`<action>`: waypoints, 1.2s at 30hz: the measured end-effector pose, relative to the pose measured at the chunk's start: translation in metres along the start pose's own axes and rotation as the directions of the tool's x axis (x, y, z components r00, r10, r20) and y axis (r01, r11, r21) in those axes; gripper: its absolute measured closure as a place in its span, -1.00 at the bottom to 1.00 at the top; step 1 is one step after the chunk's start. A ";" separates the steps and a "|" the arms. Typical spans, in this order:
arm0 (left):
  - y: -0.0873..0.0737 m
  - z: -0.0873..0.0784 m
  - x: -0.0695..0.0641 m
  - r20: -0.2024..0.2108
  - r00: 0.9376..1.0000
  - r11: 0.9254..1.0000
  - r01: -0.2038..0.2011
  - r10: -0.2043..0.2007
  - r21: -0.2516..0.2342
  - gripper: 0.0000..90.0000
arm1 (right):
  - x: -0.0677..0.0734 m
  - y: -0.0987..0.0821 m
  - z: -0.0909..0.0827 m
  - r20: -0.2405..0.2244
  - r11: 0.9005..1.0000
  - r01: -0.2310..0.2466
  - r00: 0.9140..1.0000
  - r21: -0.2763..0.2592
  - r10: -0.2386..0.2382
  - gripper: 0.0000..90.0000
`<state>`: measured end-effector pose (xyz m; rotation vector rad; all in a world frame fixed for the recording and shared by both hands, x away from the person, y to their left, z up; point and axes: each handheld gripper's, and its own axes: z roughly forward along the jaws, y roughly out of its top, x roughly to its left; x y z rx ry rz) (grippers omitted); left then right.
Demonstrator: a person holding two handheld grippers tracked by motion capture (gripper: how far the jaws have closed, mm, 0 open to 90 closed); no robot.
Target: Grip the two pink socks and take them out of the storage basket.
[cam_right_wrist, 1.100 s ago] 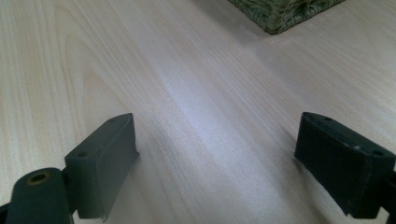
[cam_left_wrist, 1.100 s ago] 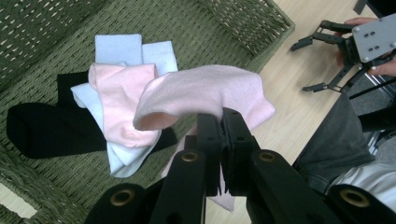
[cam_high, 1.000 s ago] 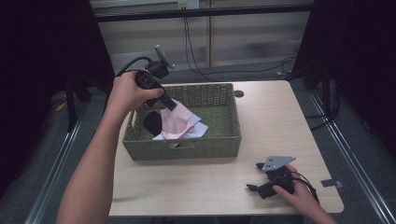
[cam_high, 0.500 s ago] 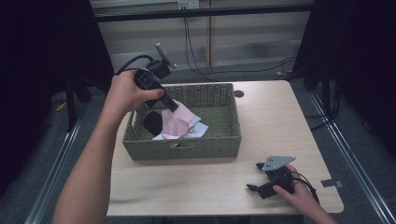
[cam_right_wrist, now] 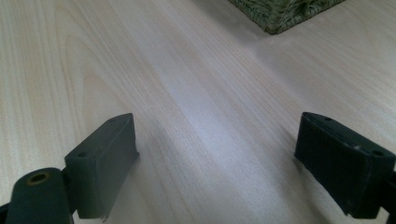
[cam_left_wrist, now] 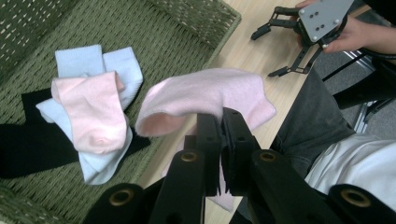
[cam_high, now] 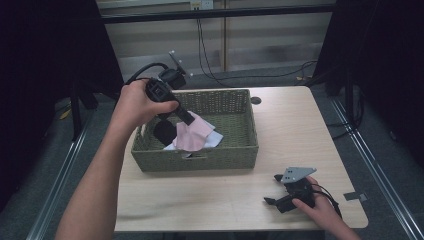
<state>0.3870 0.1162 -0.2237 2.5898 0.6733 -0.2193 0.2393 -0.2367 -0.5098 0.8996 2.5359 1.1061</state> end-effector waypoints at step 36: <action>-0.007 0.048 -0.037 0.075 0.991 0.992 -0.117 0.114 0.042 0.91 | 0.000 0.000 0.000 0.002 1.000 0.000 1.000 -0.003 0.000 -0.74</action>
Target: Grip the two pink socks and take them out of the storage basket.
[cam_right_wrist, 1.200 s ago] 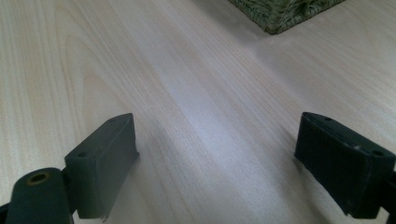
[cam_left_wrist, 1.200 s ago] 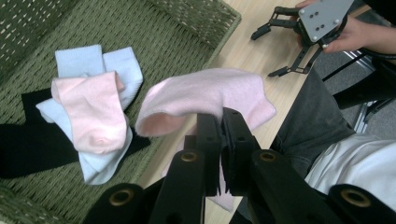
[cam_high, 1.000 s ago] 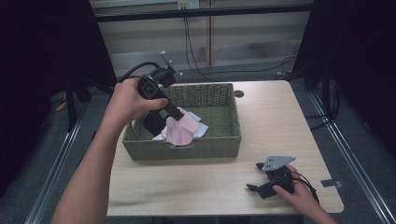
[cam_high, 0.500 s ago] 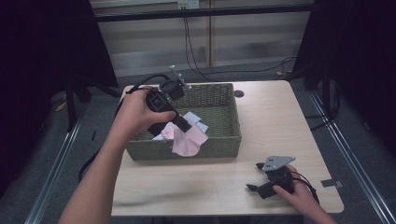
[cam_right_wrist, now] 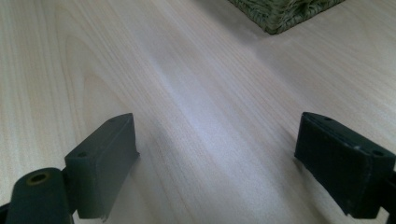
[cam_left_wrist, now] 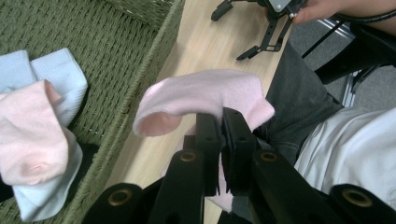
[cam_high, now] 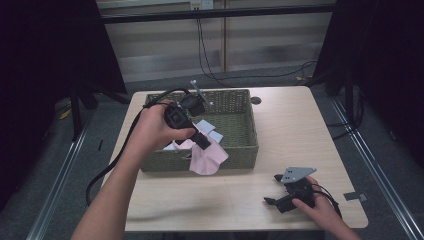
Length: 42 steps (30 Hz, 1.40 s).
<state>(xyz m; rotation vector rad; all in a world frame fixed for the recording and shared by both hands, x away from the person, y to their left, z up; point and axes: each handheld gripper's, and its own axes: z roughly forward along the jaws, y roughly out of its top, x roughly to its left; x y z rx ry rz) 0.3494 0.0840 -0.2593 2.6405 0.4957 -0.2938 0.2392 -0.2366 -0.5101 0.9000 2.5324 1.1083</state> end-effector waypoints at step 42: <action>0.000 0.048 -0.008 0.022 0.999 0.999 -0.025 0.024 0.048 0.87 | 0.000 0.000 0.000 -0.004 1.000 -0.002 1.000 0.005 0.002 -0.74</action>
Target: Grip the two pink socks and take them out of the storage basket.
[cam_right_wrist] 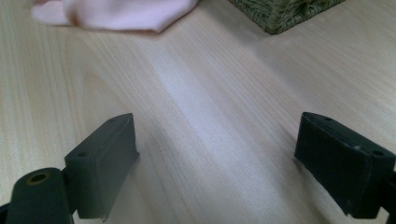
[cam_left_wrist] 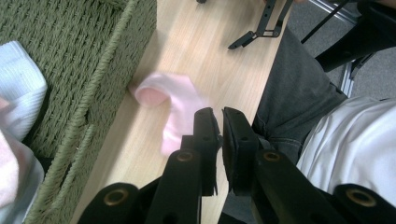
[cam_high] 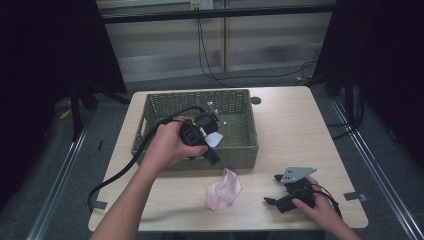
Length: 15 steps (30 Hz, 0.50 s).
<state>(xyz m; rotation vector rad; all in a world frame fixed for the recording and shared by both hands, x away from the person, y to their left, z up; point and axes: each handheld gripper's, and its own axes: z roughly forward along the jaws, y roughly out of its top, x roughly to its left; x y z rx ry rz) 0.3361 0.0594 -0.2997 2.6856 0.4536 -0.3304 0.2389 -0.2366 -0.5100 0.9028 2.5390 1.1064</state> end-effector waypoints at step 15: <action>-0.011 0.008 0.019 -0.044 0.998 0.999 0.035 -0.037 -0.031 0.44 | 0.000 0.000 0.000 0.000 1.000 -0.003 1.000 -0.001 0.003 -0.74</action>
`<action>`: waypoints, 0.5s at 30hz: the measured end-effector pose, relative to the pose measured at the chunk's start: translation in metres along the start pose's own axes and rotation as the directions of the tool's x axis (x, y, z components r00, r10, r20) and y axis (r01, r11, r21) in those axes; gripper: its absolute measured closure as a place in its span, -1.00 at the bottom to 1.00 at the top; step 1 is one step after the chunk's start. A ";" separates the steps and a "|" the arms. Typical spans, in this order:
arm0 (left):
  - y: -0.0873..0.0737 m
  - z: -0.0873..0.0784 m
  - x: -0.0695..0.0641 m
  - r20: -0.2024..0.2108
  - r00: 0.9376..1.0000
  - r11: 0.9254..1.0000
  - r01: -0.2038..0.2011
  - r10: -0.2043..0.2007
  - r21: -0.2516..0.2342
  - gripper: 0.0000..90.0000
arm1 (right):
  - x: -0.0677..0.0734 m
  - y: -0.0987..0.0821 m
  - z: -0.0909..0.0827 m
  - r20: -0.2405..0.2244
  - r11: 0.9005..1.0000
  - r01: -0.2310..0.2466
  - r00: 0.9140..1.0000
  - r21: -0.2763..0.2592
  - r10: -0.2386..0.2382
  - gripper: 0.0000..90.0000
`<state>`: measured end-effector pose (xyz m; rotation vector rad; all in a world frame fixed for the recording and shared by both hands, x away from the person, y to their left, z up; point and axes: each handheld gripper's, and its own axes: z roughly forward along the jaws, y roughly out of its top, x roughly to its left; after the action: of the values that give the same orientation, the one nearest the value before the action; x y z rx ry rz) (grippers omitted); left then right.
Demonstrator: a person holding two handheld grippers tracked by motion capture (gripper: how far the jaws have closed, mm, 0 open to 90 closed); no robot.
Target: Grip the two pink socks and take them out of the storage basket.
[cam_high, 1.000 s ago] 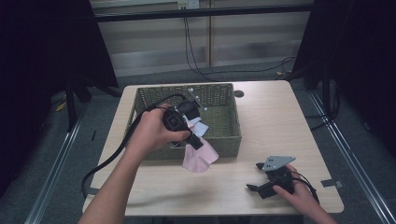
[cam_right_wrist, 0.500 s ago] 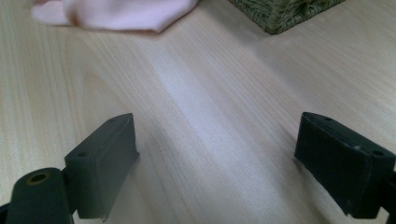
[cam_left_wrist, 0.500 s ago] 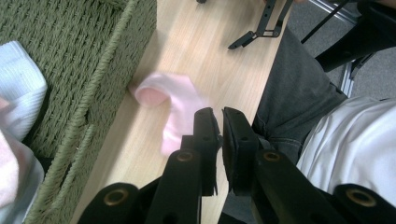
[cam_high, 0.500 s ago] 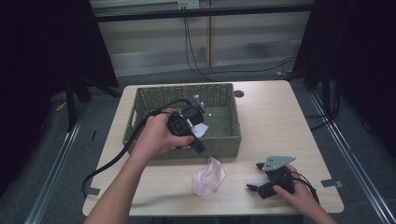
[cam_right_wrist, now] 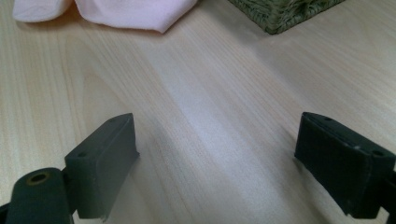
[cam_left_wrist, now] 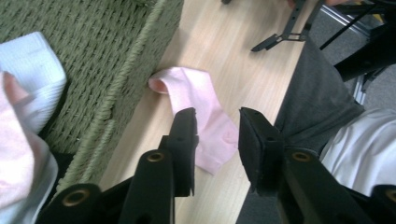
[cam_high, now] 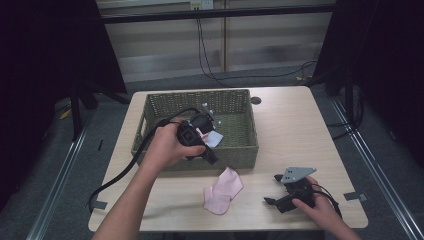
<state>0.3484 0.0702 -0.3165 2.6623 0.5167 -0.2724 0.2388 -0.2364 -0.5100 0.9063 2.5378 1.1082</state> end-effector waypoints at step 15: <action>0.001 -0.001 0.019 -0.078 0.997 0.998 0.006 -0.011 -0.058 -0.22 | 0.000 0.000 0.000 0.001 1.000 0.002 1.000 0.000 -0.002 -0.74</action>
<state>0.3667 0.0757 -0.3207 2.6239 0.5521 -0.1532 0.2389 -0.2365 -0.5100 0.9040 2.5378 1.1065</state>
